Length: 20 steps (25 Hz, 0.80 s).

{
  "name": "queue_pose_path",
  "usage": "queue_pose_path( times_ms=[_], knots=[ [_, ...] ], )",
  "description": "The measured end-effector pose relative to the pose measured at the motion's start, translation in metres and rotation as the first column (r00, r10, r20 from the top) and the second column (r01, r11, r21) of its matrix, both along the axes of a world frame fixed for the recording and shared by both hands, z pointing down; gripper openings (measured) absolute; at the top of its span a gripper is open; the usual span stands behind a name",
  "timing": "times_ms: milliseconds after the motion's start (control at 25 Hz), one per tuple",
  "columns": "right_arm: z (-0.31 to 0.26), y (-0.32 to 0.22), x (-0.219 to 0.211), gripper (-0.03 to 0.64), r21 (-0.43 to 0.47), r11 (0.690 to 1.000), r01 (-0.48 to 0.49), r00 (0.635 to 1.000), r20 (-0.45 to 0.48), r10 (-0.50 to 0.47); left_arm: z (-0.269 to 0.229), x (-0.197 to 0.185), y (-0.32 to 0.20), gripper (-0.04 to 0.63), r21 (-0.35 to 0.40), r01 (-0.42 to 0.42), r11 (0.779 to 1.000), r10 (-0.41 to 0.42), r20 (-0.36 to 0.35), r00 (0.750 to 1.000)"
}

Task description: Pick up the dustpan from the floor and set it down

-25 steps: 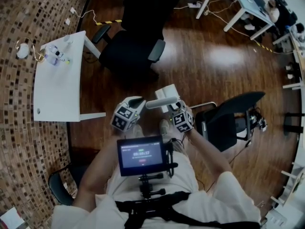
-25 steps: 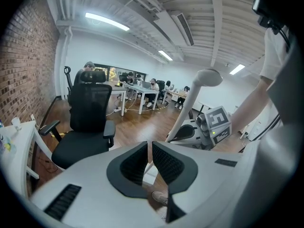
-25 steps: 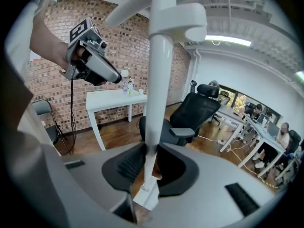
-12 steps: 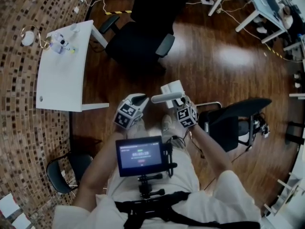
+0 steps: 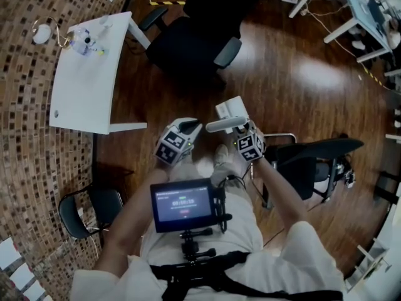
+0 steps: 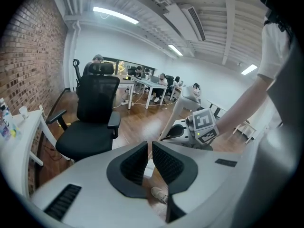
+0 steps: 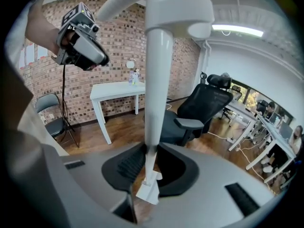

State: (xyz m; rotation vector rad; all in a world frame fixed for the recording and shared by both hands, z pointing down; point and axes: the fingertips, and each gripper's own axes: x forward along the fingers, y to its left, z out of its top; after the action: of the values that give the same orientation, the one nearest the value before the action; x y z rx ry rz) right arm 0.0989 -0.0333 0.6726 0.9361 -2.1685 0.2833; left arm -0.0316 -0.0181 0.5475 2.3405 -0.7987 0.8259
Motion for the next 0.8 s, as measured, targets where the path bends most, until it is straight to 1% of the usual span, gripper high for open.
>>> queue_pose_path(
  times_ms=[520,800],
  knots=[
    [0.036,-0.011,-0.003,0.094,-0.027,0.997,0.079,0.997,-0.015,-0.079,0.018,-0.003,0.002,0.025,-0.033,0.042,0.999,-0.041,0.037,0.998],
    [0.059,-0.012,0.001,0.094,-0.051,0.992,0.118,0.993,-0.024,-0.119,0.032,0.007,0.011,0.025,-0.052,0.045,0.998,-0.042,0.056,0.998]
  ],
)
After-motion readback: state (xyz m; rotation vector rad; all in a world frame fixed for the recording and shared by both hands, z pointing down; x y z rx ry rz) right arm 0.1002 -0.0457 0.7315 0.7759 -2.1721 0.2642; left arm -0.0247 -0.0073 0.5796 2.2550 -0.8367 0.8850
